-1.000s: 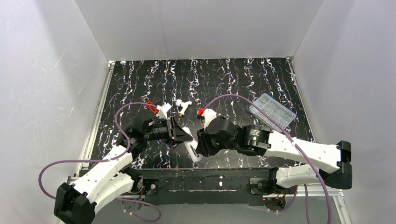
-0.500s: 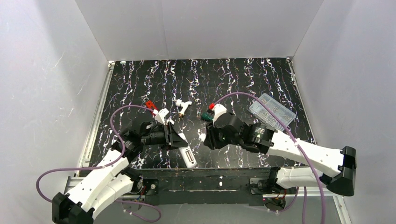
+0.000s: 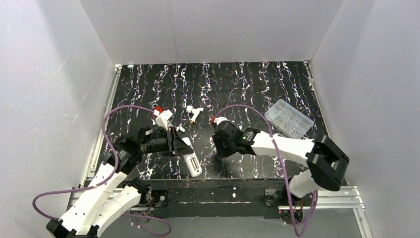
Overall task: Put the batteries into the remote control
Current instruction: Pick up the battery from the center of the board.
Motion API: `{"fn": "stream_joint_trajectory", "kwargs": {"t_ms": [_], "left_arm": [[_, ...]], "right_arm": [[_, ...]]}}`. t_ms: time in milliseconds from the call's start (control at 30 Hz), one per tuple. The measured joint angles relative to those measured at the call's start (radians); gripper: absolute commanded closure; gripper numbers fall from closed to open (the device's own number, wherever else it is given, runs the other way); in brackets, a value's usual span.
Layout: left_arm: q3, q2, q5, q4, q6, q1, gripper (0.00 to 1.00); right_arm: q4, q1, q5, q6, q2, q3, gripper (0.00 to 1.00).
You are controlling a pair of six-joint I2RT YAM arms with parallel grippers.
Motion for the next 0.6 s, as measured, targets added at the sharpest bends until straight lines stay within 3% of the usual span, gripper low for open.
{"fn": "stream_joint_trajectory", "kwargs": {"t_ms": [333, 600], "left_arm": [[-0.031, 0.002, -0.01, -0.005, -0.021, 0.0, 1.0], [-0.045, 0.002, -0.019, 0.014, -0.032, 0.0, 1.0]], "right_arm": [[0.042, 0.0, -0.027, -0.007, 0.156, 0.002, 0.48], [0.039, 0.0, -0.034, -0.008, 0.167, 0.024, 0.37]]}}
